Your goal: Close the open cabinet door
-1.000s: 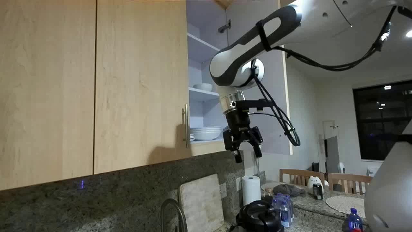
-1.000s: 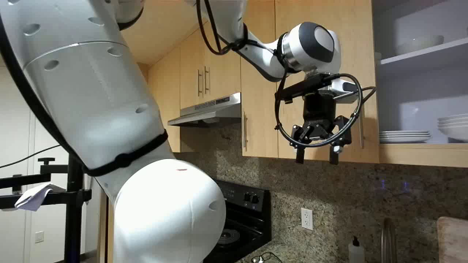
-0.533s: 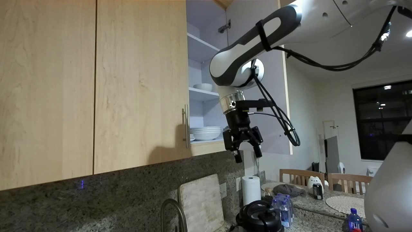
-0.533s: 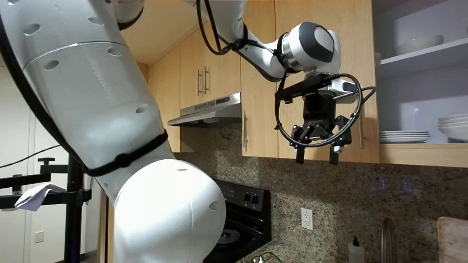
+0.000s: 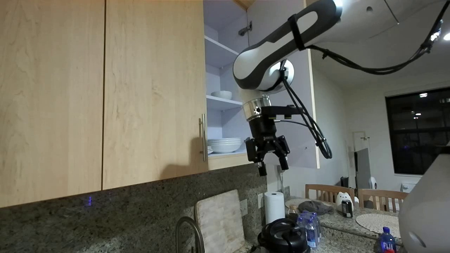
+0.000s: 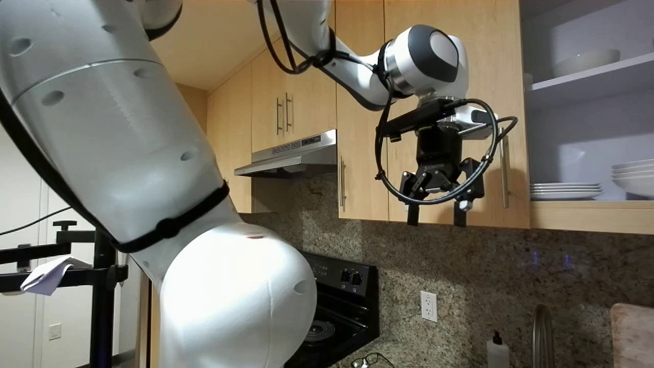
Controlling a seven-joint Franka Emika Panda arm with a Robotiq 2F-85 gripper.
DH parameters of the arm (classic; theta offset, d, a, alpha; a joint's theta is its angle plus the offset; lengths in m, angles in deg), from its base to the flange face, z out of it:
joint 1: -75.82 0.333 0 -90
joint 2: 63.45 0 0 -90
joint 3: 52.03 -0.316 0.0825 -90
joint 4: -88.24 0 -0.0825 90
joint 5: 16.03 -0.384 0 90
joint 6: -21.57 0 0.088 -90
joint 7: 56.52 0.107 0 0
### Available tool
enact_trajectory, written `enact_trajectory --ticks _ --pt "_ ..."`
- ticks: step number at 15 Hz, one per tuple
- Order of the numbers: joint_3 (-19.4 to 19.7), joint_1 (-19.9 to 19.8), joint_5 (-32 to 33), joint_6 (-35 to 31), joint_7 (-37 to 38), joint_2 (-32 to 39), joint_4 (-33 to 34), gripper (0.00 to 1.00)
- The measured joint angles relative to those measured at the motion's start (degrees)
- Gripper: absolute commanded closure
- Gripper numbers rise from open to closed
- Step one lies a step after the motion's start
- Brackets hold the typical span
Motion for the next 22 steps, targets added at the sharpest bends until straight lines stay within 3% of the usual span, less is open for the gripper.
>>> enact_trajectory --ticks 5,11,14,22 --pt "2.39 -1.31 1.61 0.04 0.00 -11.23 -4.22 0.00" --pt "6.99 -5.24 11.82 2.87 -2.25 -23.74 -4.37 0.00" --pt "10.26 -6.07 15.14 3.13 -5.01 -26.03 -2.41 0.00" --pt "9.79 -6.09 15.26 2.52 -4.37 -25.98 -2.55 0.00"
